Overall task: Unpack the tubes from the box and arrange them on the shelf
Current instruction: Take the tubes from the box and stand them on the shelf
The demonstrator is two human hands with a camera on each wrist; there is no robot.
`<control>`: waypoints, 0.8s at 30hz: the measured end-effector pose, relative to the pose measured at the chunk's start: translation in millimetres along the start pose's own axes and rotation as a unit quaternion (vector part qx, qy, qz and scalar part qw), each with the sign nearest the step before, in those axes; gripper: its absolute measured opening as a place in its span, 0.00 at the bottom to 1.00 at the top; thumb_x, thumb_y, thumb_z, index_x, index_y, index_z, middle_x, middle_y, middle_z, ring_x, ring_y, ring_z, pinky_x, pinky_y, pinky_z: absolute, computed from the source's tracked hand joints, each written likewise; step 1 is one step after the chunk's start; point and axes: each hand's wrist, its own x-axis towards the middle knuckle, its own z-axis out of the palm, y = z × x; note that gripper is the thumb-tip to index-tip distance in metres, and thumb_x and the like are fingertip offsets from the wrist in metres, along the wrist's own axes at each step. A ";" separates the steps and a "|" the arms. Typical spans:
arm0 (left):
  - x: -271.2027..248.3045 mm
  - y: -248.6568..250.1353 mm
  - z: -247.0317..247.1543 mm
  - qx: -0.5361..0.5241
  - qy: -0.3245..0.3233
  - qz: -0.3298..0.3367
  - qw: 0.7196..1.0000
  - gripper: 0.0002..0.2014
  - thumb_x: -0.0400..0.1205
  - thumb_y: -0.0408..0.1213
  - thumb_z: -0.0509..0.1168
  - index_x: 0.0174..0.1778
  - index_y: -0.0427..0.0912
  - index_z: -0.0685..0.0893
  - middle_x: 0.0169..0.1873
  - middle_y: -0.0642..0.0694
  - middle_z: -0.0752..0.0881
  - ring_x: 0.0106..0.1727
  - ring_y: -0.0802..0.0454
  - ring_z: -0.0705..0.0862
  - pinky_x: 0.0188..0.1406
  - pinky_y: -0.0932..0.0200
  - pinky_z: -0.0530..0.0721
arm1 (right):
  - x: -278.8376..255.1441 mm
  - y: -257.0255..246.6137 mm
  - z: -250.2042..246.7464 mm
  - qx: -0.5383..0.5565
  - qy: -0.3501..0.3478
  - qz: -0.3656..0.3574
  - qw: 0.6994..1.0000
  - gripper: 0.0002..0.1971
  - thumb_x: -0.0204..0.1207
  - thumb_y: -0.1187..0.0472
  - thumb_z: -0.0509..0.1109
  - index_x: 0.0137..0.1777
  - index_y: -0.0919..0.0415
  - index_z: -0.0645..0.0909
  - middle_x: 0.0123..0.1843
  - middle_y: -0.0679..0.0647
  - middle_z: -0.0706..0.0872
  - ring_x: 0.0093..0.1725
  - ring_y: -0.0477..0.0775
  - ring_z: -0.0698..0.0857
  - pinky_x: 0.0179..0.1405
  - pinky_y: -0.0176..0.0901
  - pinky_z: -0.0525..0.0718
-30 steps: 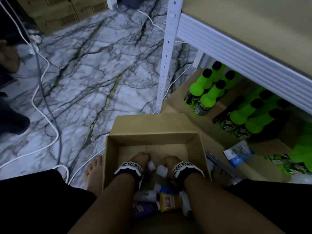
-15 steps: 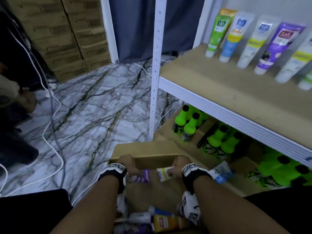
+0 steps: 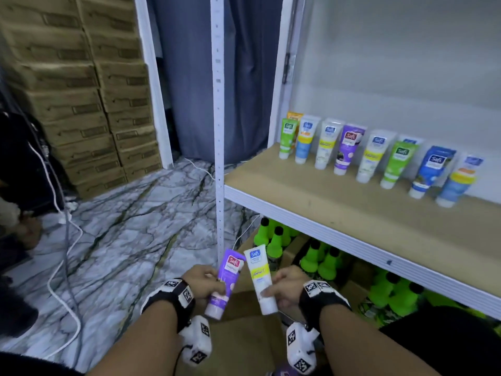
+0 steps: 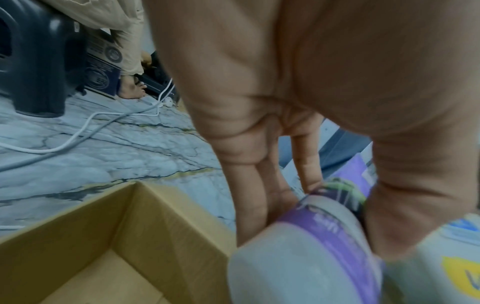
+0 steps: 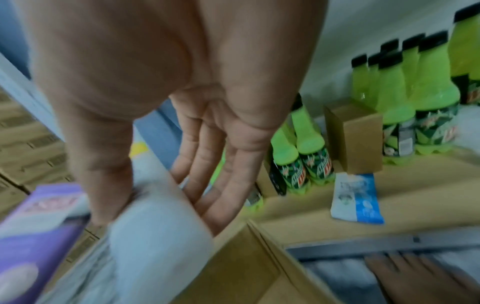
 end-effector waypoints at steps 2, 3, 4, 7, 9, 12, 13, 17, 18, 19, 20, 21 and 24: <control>-18.8 31.5 6.0 -0.021 -0.009 0.028 0.999 0.12 0.60 0.26 0.76 0.37 0.39 0.86 0.31 0.41 0.87 0.35 0.45 0.86 0.36 0.55 0.87 | -12.2 -11.8 -13.8 0.008 -0.015 -0.028 0.999 0.16 0.58 0.72 0.83 0.42 0.65 0.80 0.38 0.64 0.88 0.32 0.57 0.88 0.30 0.54 0.90; -25.1 45.0 9.0 -0.029 -0.018 0.037 0.999 0.11 0.67 0.21 0.74 0.39 0.39 0.85 0.31 0.42 0.87 0.35 0.46 0.86 0.33 0.57 0.86 | -18.5 -18.5 -21.1 0.006 -0.016 -0.043 0.999 0.17 0.58 0.73 0.82 0.45 0.65 0.81 0.41 0.64 0.88 0.35 0.58 0.89 0.32 0.56 0.90; -28.7 57.1 12.0 -0.037 -0.032 0.047 0.998 0.12 0.70 0.19 0.72 0.41 0.40 0.85 0.31 0.43 0.87 0.34 0.47 0.87 0.31 0.58 0.86 | -23.7 -25.0 -29.3 0.003 -0.012 -0.059 0.998 0.17 0.59 0.73 0.81 0.47 0.65 0.82 0.43 0.64 0.89 0.36 0.58 0.89 0.31 0.54 0.90; -37.4 90.8 19.2 -0.055 -0.068 0.086 0.992 0.15 0.71 0.20 0.74 0.51 0.38 0.86 0.35 0.43 0.90 0.34 0.49 0.89 0.29 0.59 0.87 | -39.8 -43.2 -55.8 0.010 -0.014 -0.093 0.996 0.20 0.57 0.70 0.83 0.49 0.64 0.83 0.47 0.66 0.91 0.44 0.62 0.91 0.39 0.61 0.91; -42.9 114.7 26.3 -0.056 -0.079 0.123 0.988 0.15 0.72 0.22 0.75 0.54 0.36 0.86 0.34 0.45 0.89 0.33 0.52 0.90 0.28 0.60 0.86 | -51.2 -54.2 -75.9 0.015 -0.010 -0.112 0.994 0.21 0.56 0.70 0.84 0.50 0.61 0.84 0.45 0.62 0.91 0.47 0.63 0.91 0.45 0.65 0.90; -49.6 151.6 39.4 -0.067 -0.096 0.170 0.978 0.13 0.72 0.21 0.74 0.49 0.38 0.86 0.29 0.48 0.87 0.30 0.54 0.89 0.25 0.62 0.85 | -71.5 -70.9 -105.9 0.022 0.004 -0.135 0.991 0.24 0.59 0.73 0.84 0.56 0.65 0.84 0.46 0.63 0.91 0.48 0.62 0.91 0.47 0.65 0.89; -52.0 165.0 44.3 -0.070 -0.105 0.184 0.975 0.13 0.72 0.21 0.75 0.49 0.38 0.86 0.30 0.47 0.87 0.30 0.54 0.89 0.25 0.62 0.85 | -79.0 -76.0 -116.9 0.026 0.012 -0.139 0.990 0.24 0.59 0.74 0.83 0.57 0.67 0.83 0.48 0.64 0.91 0.50 0.64 0.91 0.49 0.67 0.88; -54.1 212.5 64.8 -0.044 -0.125 0.246 0.960 0.16 0.71 0.21 0.76 0.54 0.32 0.85 0.30 0.45 0.85 0.30 0.55 0.88 0.27 0.64 0.84 | -100.5 -85.6 -162.7 0.042 0.069 -0.146 0.986 0.25 0.59 0.75 0.83 0.57 0.69 0.81 0.41 0.59 0.90 0.47 0.64 0.91 0.48 0.67 0.88; -54.3 224.1 71.4 -0.034 -0.129 0.265 0.955 0.16 0.71 0.20 0.75 0.54 0.30 0.85 0.28 0.47 0.86 0.29 0.57 0.87 0.27 0.65 0.84 | -105.5 -86.2 -174.8 0.050 0.082 -0.149 0.984 0.24 0.59 0.75 0.83 0.56 0.69 0.81 0.37 0.55 0.90 0.45 0.63 0.90 0.48 0.67 0.88; -55.1 235.9 78.8 -0.022 -0.133 0.280 0.951 0.16 0.71 0.20 0.75 0.54 0.29 0.85 0.27 0.47 0.86 0.28 0.59 0.87 0.27 0.66 0.84 | -110.6 -86.1 -186.8 0.054 0.094 -0.153 0.982 0.23 0.60 0.75 0.83 0.55 0.67 0.81 0.34 0.53 0.89 0.43 0.62 0.90 0.48 0.68 0.88; -55.8 247.4 86.8 -0.011 -0.139 0.290 0.947 0.15 0.71 0.20 0.75 0.54 0.29 0.85 0.29 0.46 0.87 0.29 0.58 0.87 0.29 0.66 0.84 | -116.1 -85.7 -198.9 0.055 0.106 -0.156 0.981 0.23 0.60 0.76 0.83 0.54 0.66 0.81 0.33 0.52 0.89 0.43 0.62 0.89 0.49 0.69 0.88; -55.2 257.6 94.5 -0.004 -0.147 0.297 0.944 0.15 0.72 0.21 0.75 0.53 0.30 0.84 0.32 0.42 0.87 0.31 0.56 0.88 0.31 0.64 0.86 | -120.5 -84.4 -210.0 0.054 0.115 -0.155 0.980 0.23 0.60 0.76 0.82 0.54 0.65 0.82 0.35 0.54 0.89 0.45 0.63 0.90 0.49 0.69 0.88; -51.8 286.6 123.6 0.018 -0.173 0.315 0.933 0.13 0.73 0.22 0.75 0.51 0.32 0.84 0.38 0.34 0.83 0.38 0.48 0.89 0.38 0.55 0.90 | -132.6 -76.4 -244.3 0.044 0.149 -0.151 0.976 0.25 0.61 0.75 0.82 0.58 0.66 0.81 0.45 0.64 0.91 0.48 0.62 0.91 0.47 0.63 0.90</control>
